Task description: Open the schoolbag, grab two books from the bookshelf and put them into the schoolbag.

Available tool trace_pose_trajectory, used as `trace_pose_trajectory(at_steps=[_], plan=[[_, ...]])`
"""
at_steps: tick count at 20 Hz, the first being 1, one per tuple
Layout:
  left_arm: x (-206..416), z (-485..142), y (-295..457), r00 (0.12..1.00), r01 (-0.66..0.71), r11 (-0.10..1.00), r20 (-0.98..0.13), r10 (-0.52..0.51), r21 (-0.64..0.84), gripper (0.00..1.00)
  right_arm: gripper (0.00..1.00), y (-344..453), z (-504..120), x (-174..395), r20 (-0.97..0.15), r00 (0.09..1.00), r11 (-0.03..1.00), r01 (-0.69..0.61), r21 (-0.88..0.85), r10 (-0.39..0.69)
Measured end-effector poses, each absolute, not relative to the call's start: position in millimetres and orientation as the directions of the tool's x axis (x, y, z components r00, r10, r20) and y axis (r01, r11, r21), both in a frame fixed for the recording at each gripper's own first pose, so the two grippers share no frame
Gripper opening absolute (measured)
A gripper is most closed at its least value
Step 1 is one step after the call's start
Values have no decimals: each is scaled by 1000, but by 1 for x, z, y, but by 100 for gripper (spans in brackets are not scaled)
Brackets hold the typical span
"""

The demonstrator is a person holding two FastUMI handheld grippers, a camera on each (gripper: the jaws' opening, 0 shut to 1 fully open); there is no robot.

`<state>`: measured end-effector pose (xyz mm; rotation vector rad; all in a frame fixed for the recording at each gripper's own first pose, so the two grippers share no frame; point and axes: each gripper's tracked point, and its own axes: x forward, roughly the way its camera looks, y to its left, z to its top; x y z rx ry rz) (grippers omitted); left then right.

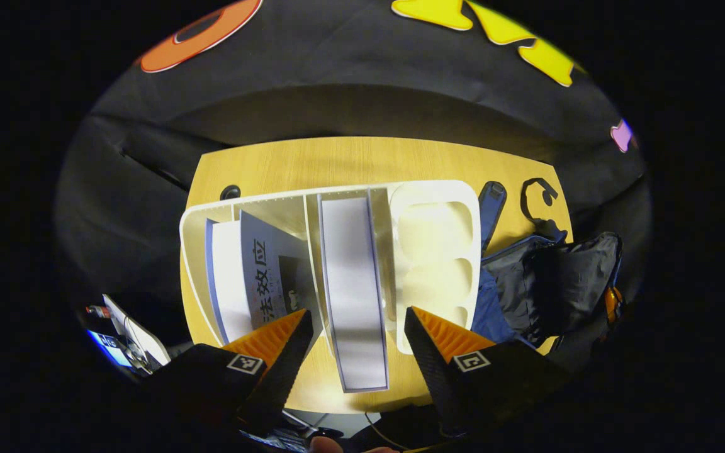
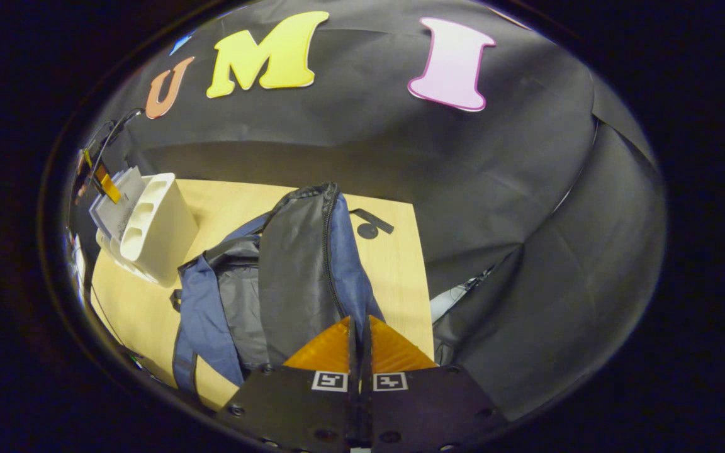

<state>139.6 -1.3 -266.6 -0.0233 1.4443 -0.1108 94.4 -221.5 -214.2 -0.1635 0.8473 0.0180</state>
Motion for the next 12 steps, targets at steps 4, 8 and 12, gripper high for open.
trace_pose_trajectory(at_steps=[4, 8, 12], plan=[[138, -278, -5, 91, 3, 995, -991, -100, -100, 78, 0, -226, -216, 95, -751, 659, 989, -79, -125, -42], [135, -283, -4, 72, -31, 996, -994, -82, -84, 51, 0, -225, -217, 97, -749, 661, 989, -84, -120, -35], [125, -273, 0, 55, -58, 996, -996, -64, -68, 44, 0, -221, -217, 97, -746, 665, 989, -87, -120, -32]])
